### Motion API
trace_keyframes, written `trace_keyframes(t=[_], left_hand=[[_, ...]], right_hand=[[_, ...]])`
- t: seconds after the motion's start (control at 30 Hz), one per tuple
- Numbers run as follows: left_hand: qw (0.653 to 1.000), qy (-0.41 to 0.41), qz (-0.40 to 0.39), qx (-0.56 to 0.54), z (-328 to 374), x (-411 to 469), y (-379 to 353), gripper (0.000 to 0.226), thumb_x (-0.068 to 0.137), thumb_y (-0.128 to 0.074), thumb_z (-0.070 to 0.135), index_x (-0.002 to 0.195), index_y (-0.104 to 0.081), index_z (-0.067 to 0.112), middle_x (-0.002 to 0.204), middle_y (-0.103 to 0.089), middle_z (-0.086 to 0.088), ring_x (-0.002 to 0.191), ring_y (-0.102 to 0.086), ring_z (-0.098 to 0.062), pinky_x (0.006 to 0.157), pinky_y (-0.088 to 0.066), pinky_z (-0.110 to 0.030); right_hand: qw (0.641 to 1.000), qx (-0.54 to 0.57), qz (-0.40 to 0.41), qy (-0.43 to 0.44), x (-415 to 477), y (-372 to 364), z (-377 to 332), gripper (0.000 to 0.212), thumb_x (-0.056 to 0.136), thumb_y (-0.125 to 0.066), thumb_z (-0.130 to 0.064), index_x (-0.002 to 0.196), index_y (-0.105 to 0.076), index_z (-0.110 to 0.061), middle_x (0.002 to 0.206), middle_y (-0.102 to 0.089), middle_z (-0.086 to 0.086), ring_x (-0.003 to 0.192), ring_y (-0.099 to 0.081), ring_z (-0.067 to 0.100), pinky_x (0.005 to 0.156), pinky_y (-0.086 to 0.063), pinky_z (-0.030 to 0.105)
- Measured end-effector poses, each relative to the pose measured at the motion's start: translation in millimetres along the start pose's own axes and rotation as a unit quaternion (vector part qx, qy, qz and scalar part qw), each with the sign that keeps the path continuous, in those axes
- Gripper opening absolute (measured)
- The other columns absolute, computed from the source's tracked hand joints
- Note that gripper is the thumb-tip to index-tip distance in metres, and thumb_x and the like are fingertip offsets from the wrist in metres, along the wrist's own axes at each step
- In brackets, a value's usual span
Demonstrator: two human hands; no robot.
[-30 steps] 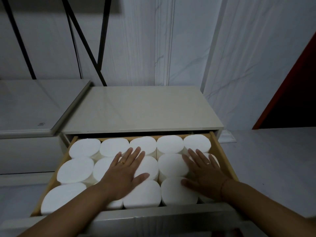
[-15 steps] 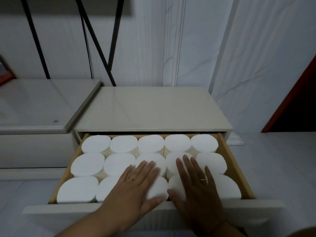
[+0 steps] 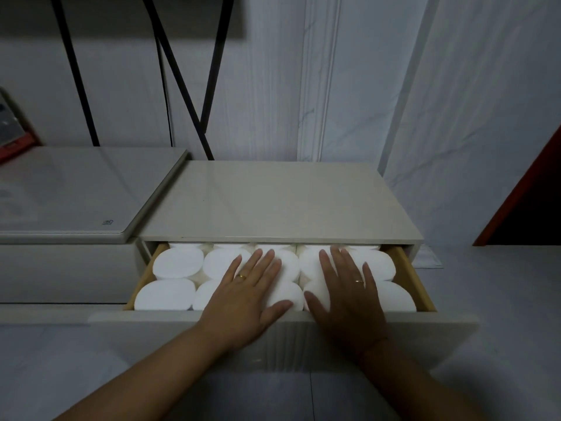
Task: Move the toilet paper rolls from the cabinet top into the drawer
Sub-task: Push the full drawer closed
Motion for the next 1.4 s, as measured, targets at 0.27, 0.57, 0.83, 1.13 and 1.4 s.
trace_keyframes(t=[0.27, 0.57, 0.83, 1.13, 1.4], left_hand=[[0.997, 0.066, 0.028, 0.013, -36.3, 38.9, 1.1, 0.082, 0.082, 0.004, 0.070, 0.152, -0.004, 0.027, 0.161, 0.000, 0.004, 0.147, 0.007, -0.013, 0.117, 0.012, -0.032], [0.996, 0.076, 0.038, 0.008, -59.6, 67.2, -7.4, 0.084, 0.084, 0.007, 0.064, 0.151, -0.018, 0.021, 0.159, -0.018, 0.002, 0.147, -0.012, -0.013, 0.118, 0.000, -0.030], [0.992, 0.077, 0.102, 0.001, -62.9, 79.1, 5.2, 0.053, 0.094, -0.034, 0.050, 0.122, -0.061, 0.014, 0.128, -0.062, -0.005, 0.116, -0.058, -0.024, 0.101, -0.041, -0.037], [0.989, 0.090, 0.113, 0.018, -71.1, 94.6, 1.4, 0.052, 0.094, -0.031, 0.045, 0.120, -0.064, 0.013, 0.125, -0.064, -0.006, 0.113, -0.061, -0.024, 0.097, -0.046, -0.037], [0.989, 0.090, 0.107, 0.036, -70.5, 98.9, -1.2, 0.055, 0.096, -0.027, 0.043, 0.128, -0.060, 0.013, 0.132, -0.060, -0.005, 0.124, -0.055, -0.023, 0.106, -0.038, -0.040]], right_hand=[[0.999, 0.017, 0.033, 0.000, 54.5, -13.9, 11.7, 0.071, 0.086, -0.035, -0.053, 0.144, -0.034, -0.012, 0.151, -0.033, 0.008, 0.142, -0.026, 0.024, 0.116, -0.014, 0.046], [0.999, 0.006, 0.035, -0.011, 96.3, -28.6, 21.8, 0.059, 0.086, -0.031, -0.051, 0.128, -0.054, -0.016, 0.133, -0.055, 0.005, 0.123, -0.049, 0.023, 0.105, -0.034, 0.041], [0.988, -0.001, 0.155, 0.008, 109.1, -14.4, 22.1, 0.036, 0.081, -0.040, -0.039, 0.084, -0.064, -0.012, 0.083, -0.062, 0.007, 0.072, -0.056, 0.025, 0.064, -0.044, 0.033], [0.972, 0.027, 0.231, 0.010, 119.4, -10.5, 25.3, 0.030, 0.084, -0.038, -0.025, 0.075, -0.062, -0.008, 0.075, -0.060, 0.010, 0.065, -0.054, 0.026, 0.060, -0.038, 0.029], [0.975, 0.061, 0.212, 0.039, 123.8, -15.8, 20.8, 0.043, 0.085, -0.040, -0.025, 0.100, -0.071, 0.001, 0.103, -0.071, 0.021, 0.093, -0.069, 0.033, 0.084, -0.055, 0.046]])
Point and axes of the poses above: each hand's wrist, its own x-axis towards the middle knuckle, its own y-axis out of the back of the hand, z = x × y, the point moved 9 cm from there along x, towards the middle knuckle
